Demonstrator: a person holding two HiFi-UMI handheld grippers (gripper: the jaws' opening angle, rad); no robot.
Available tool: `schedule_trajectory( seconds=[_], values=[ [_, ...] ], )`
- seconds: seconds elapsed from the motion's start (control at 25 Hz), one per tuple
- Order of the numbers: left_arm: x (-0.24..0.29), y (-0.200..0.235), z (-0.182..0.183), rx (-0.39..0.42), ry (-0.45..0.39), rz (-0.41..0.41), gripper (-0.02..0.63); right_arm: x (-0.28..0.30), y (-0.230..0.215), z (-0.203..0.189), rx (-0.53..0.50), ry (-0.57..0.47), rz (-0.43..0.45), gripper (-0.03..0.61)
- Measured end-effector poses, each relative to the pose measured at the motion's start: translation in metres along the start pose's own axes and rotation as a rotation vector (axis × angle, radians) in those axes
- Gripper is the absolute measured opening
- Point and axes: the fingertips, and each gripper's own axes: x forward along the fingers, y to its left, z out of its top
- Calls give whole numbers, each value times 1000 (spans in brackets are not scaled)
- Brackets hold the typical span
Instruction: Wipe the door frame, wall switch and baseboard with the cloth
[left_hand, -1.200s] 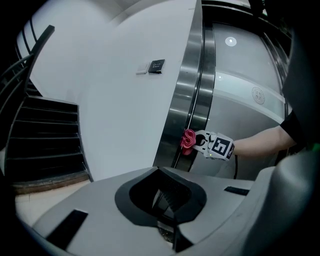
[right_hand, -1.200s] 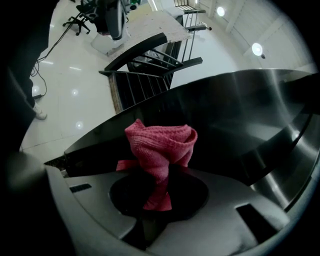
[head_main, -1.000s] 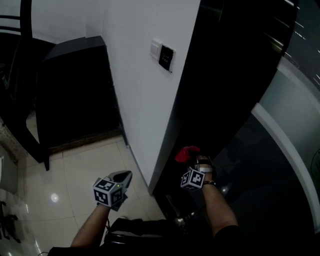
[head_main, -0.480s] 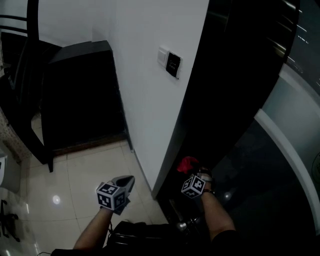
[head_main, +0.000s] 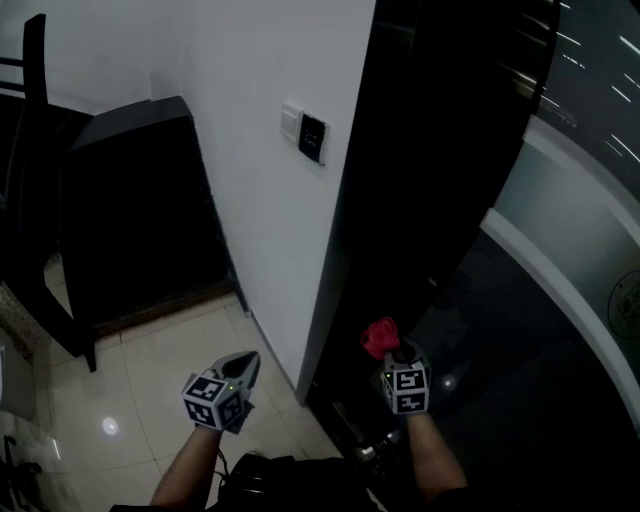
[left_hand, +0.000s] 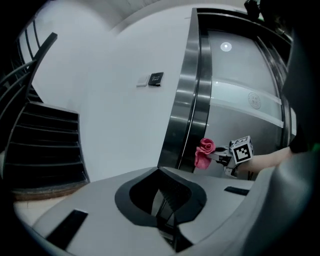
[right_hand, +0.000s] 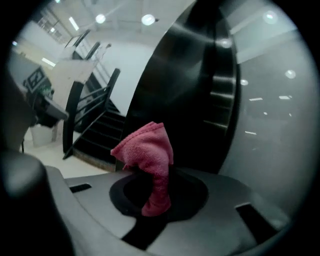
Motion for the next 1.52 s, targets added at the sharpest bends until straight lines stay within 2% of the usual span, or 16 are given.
schedule_trajectory(
  seconds=[0.08, 0.2, 0.32, 0.4, 0.52, 0.76, 1.0, 1.2, 1.36, 1.52],
  values=[
    [-3, -11, 23, 41, -54, -28, -8, -34, -11, 22, 125, -89, -21, 60],
    [-2, -13, 46, 102, -114, -37, -8, -67, -23, 39, 213, -175, -67, 58],
    [-3, -5, 47, 69, -140, -33, -8, -92, -29, 40, 278, -216, -103, 58],
    [-4, -3, 44, 48, -150, -38, -9, -105, -31, 34, 291, -228, -114, 58],
    [-6, -7, 43, 57, -166, -62, -9, -113, -31, 26, 284, -226, -122, 58],
    [-9, -11, 51, 65, -203, -70, -9, -104, -23, 28, 284, -225, -103, 58],
    [-12, -2, 46, 50, -207, -49, -9, -85, 4, 48, 240, -243, -27, 58],
    [-26, 23, 44, 31, -224, 8, -9, -59, 49, 79, 171, -261, 91, 58],
    [-51, 59, 51, 31, -238, 57, -9, -24, 103, 104, 122, -281, 192, 58],
    [-99, 122, 60, 23, -277, 154, -9, 18, 169, 138, 89, -306, 296, 59]
  ],
)
